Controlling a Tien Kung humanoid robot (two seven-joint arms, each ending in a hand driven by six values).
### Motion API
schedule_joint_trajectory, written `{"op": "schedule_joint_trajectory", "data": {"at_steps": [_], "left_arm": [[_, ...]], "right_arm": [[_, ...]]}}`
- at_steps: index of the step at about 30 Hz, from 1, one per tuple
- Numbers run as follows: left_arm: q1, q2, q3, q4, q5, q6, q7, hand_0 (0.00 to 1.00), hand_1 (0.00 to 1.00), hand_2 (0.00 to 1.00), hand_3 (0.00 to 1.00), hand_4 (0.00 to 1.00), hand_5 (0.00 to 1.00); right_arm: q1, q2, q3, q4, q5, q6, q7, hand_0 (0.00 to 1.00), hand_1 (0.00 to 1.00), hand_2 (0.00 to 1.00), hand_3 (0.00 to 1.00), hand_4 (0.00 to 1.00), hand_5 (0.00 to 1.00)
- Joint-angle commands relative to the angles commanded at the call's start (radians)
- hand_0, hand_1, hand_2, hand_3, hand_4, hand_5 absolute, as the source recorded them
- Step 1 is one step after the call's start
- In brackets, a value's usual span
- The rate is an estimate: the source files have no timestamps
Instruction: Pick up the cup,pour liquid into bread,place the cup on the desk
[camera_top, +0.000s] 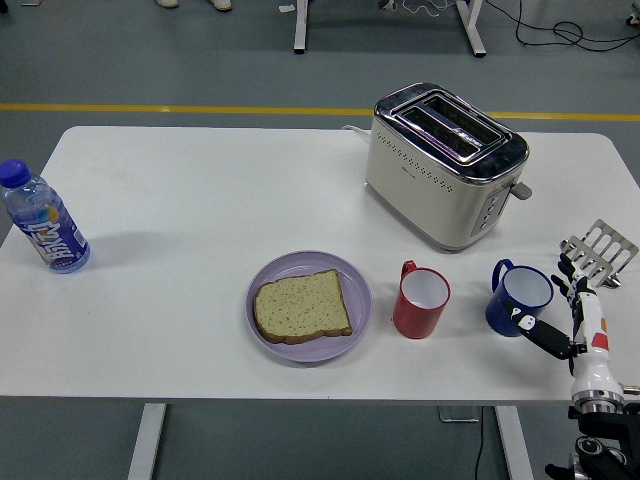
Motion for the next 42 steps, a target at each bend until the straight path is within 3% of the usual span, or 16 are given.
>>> {"op": "schedule_joint_trajectory", "data": {"at_steps": [23,42], "left_arm": [[0.0,-0.003,-0.011,-0.001,0.015,0.0,0.009,0.679,0.683,0.698,0.542,0.251,0.998],[0.0,-0.006,-0.015,-0.001,0.019,0.001,0.012,0.679,0.683,0.698,0.542,0.251,0.998]], "right_arm": [[0.051,0.022,-0.035,-0.083,0.04,0.0,0.025,0.966,0.872,0.941,0.957,0.998,0.088],[0.092,0.025,-0.073,-0.133,0.148,0.0,0.071,0.962,0.865,0.936,0.95,0.998,0.09]]}}
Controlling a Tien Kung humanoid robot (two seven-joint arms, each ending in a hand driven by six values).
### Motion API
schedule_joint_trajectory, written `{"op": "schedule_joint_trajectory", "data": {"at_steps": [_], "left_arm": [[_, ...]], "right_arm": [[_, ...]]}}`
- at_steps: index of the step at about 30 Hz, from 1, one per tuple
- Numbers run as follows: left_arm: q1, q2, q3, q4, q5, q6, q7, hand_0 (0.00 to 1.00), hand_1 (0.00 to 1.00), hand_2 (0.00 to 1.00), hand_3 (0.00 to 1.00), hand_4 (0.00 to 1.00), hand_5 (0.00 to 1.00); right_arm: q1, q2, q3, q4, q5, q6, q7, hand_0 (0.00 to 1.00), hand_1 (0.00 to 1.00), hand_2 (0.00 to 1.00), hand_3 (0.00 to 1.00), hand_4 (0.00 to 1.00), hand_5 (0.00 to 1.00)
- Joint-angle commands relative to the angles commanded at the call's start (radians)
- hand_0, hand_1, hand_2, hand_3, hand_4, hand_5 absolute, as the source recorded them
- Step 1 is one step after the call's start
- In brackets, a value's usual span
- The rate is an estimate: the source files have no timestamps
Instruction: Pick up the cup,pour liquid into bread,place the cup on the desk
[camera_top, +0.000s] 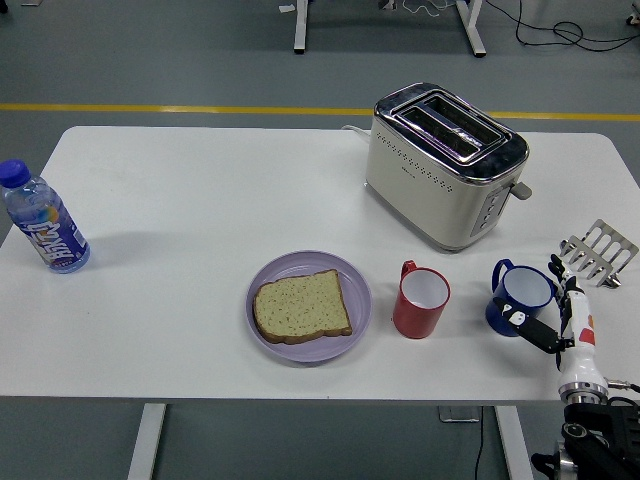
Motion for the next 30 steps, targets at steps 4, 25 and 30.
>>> {"op": "schedule_joint_trajectory", "data": {"at_steps": [4,25,30], "left_arm": [[0.0,0.0,0.0,0.0,0.001,0.0,0.0,0.679,0.683,0.698,0.542,0.251,0.998],[-0.001,0.0,-0.005,0.0,0.007,0.0,0.003,0.679,0.683,0.698,0.542,0.251,0.998],[-0.002,0.0,-0.004,0.0,0.005,0.0,0.003,0.679,0.683,0.698,0.542,0.251,0.998]], "right_arm": [[0.007,0.001,-0.007,-0.012,0.016,0.0,0.006,0.962,0.865,0.935,0.947,0.998,0.09],[0.034,0.0,-0.049,-0.062,0.074,0.0,0.039,0.958,0.859,0.928,0.942,0.998,0.093],[0.04,0.0,-0.055,-0.069,0.077,0.0,0.04,0.956,0.858,0.927,0.939,0.998,0.094]]}}
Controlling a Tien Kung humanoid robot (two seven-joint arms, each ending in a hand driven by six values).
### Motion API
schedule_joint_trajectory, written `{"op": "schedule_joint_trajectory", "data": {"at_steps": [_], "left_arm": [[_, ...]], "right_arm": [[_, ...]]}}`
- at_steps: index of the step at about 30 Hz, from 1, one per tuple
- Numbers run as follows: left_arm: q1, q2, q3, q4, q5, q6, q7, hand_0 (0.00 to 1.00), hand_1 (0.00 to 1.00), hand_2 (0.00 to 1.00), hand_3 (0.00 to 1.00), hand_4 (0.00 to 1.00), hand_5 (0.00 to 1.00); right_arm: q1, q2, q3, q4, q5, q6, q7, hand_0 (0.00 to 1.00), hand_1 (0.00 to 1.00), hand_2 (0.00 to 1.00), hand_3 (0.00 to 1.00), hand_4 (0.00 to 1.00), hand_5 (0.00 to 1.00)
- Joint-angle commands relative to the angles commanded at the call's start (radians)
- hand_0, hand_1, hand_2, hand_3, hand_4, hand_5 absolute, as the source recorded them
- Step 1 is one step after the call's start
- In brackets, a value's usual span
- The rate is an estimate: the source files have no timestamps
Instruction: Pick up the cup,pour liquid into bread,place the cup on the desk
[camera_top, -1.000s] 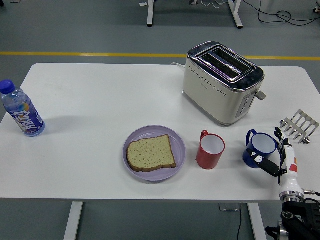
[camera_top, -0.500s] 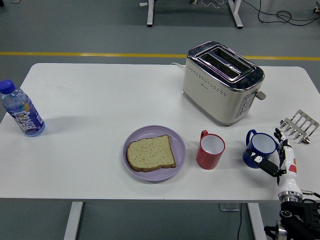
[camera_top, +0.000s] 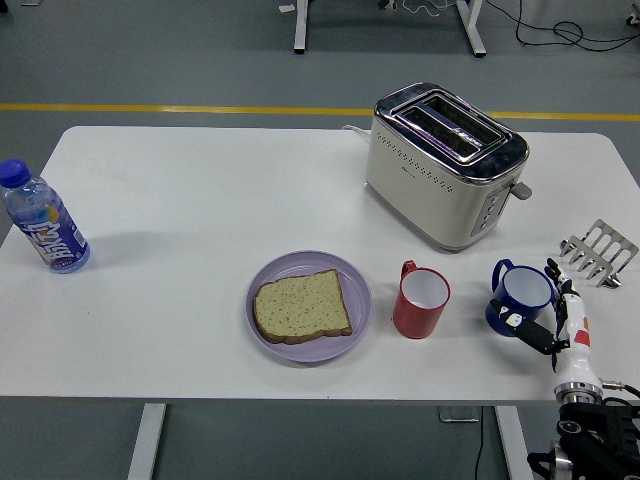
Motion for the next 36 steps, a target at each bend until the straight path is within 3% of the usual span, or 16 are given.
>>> {"op": "schedule_joint_trajectory", "data": {"at_steps": [36], "left_arm": [[-0.002,0.0,0.001,0.0,-0.001,0.0,0.0,0.679,0.683,0.698,0.542,0.251,0.998]], "right_arm": [[0.031,0.003,-0.031,-0.057,0.063,0.0,0.032,0.937,0.824,0.884,0.87,0.995,0.107]]}}
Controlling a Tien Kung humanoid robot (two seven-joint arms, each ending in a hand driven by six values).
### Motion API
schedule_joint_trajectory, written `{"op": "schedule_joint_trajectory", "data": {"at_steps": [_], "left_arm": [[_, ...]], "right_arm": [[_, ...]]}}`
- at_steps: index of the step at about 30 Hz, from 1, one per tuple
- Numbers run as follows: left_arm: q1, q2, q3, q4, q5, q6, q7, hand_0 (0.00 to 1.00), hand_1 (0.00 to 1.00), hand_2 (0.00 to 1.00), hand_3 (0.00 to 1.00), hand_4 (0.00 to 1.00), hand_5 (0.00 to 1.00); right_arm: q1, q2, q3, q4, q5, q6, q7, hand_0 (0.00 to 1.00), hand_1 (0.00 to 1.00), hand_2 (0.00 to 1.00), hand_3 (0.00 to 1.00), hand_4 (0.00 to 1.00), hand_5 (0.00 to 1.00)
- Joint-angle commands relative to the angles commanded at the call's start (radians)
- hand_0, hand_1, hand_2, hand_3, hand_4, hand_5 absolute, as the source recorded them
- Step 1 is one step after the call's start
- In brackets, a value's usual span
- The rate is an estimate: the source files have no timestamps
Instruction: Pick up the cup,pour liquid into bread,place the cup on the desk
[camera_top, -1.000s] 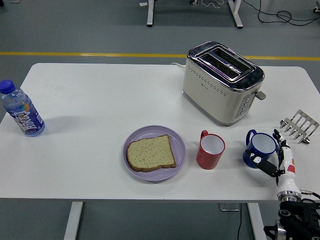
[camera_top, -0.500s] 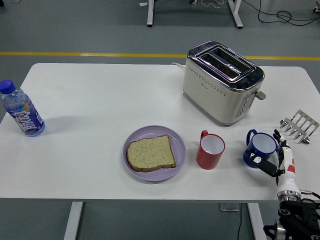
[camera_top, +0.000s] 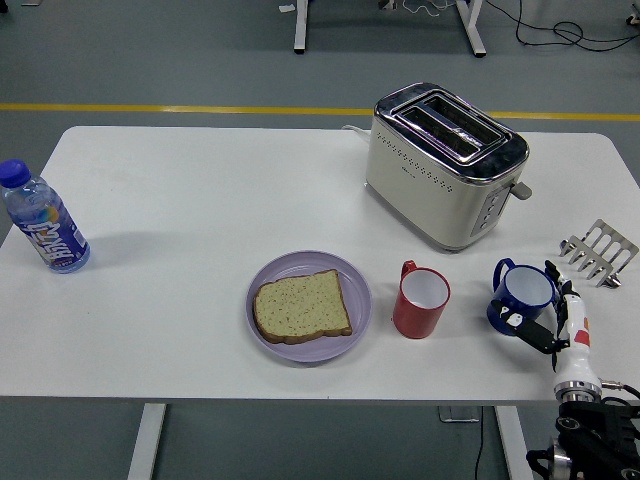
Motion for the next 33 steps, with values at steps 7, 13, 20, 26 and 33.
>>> {"op": "schedule_joint_trajectory", "data": {"at_steps": [7,13,20,26,33], "left_arm": [[0.0,0.0,-0.002,0.0,0.004,0.0,0.002,0.679,0.683,0.698,0.542,0.251,0.998],[0.001,0.0,-0.003,0.0,0.005,0.0,0.002,0.679,0.683,0.698,0.542,0.251,0.998],[0.0,0.0,-0.004,0.0,0.006,0.0,0.003,0.679,0.683,0.698,0.542,0.251,0.998],[0.002,0.0,-0.006,0.0,0.009,0.0,0.004,0.679,0.683,0.698,0.542,0.251,0.998],[0.006,0.0,-0.01,0.0,0.015,-0.001,0.006,0.679,0.683,0.698,0.542,0.251,0.998]], "right_arm": [[0.002,0.001,-0.003,-0.005,0.012,0.0,0.009,0.934,0.813,0.873,0.861,0.992,0.111],[0.002,0.0,-0.004,-0.004,0.023,0.0,0.022,0.927,0.798,0.854,0.839,0.99,0.115],[0.005,0.001,-0.006,-0.009,0.044,0.0,0.037,0.917,0.778,0.83,0.822,0.984,0.121],[0.005,0.002,-0.01,-0.014,0.052,0.0,0.042,0.904,0.762,0.795,0.811,0.981,0.119],[0.004,0.002,-0.016,-0.018,0.059,0.0,0.045,0.886,0.741,0.776,0.793,0.98,0.125]]}}
